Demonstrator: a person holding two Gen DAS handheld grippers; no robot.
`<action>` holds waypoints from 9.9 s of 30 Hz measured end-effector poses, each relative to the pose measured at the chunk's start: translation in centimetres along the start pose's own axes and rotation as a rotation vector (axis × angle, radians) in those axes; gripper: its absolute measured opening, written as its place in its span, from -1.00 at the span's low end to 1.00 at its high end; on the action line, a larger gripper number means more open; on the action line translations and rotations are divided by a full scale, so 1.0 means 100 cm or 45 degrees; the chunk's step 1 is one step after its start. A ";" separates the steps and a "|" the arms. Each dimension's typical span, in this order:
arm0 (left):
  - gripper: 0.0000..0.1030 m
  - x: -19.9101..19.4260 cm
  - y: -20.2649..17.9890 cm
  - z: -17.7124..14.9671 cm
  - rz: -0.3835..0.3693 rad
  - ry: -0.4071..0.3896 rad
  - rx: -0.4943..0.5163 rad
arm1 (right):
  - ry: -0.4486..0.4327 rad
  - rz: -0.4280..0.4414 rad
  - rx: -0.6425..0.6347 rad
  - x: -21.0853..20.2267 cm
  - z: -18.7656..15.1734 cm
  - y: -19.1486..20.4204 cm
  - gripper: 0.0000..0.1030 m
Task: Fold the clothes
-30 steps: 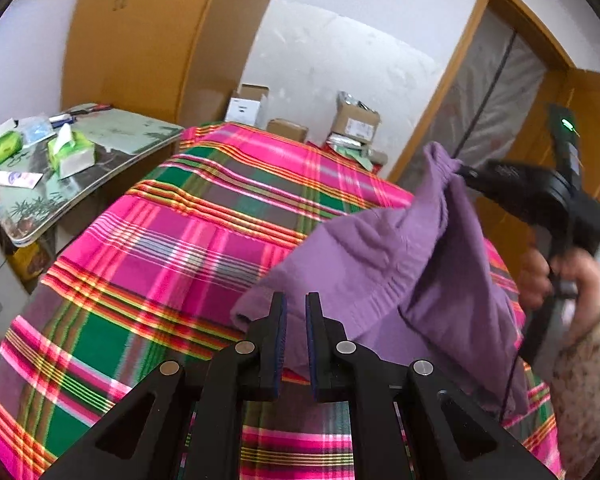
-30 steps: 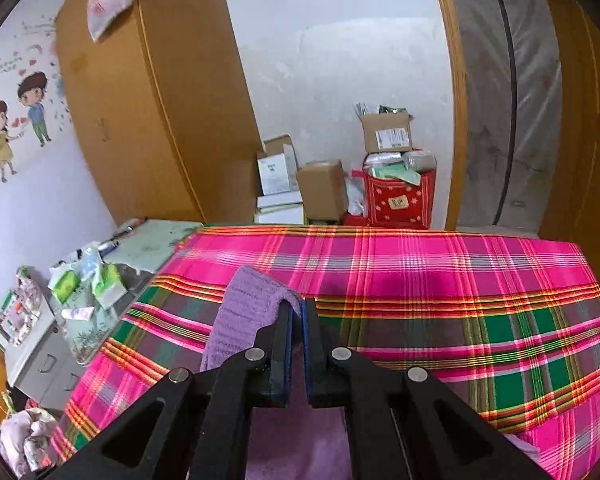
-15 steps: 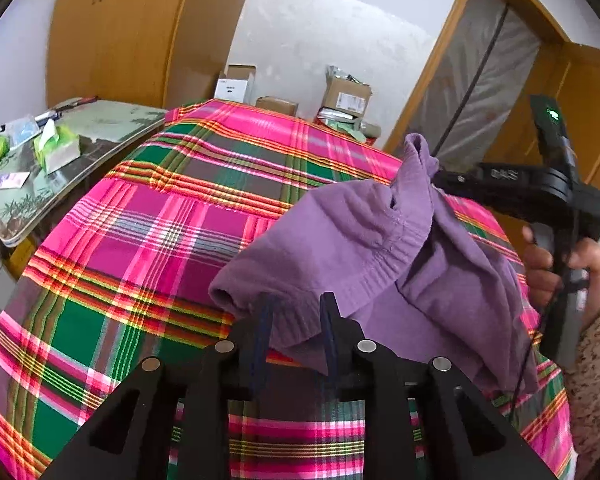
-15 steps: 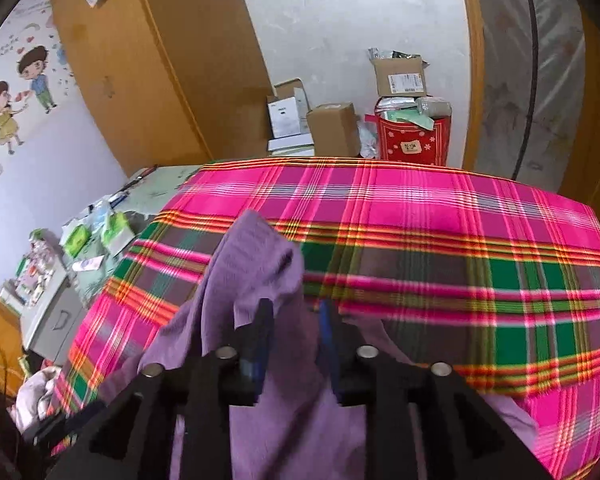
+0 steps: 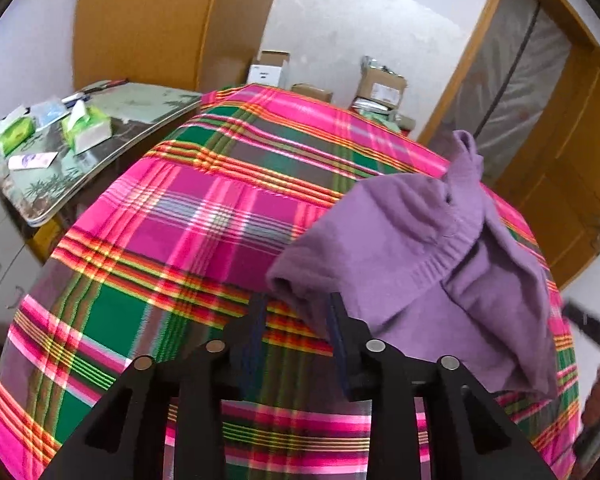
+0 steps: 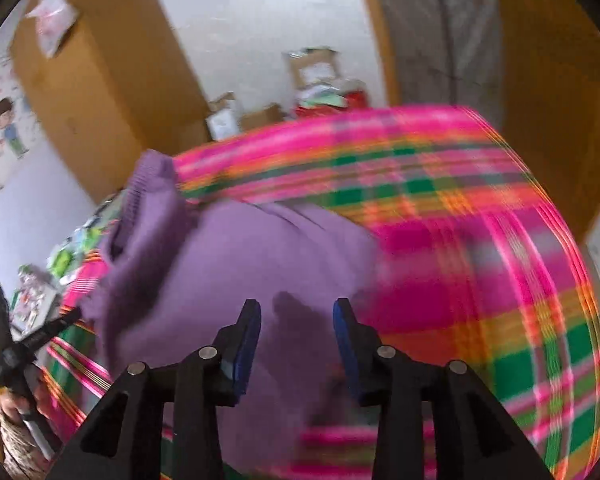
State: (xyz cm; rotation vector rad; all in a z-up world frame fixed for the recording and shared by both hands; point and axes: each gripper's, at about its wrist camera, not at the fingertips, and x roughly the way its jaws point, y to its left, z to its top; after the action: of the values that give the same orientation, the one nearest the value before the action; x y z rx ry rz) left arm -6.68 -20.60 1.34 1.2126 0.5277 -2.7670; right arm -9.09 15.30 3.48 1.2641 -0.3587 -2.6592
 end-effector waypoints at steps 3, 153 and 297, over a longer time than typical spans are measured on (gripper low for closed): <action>-0.29 0.003 -0.002 -0.002 0.009 0.007 0.032 | 0.046 0.020 0.104 0.003 -0.015 -0.019 -0.22; -0.06 -0.011 -0.164 -0.028 -0.044 0.149 0.653 | 0.025 0.310 -0.404 -0.044 -0.103 0.068 -0.65; -0.77 -0.029 -0.196 -0.031 -0.654 0.228 0.418 | -0.150 0.258 -0.196 -0.059 -0.041 0.027 -0.85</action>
State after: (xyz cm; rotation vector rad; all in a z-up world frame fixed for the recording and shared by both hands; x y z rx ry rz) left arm -6.55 -1.33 6.96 1.6002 0.4641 -3.2934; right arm -2.08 13.70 6.14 0.9751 -0.2757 -2.5395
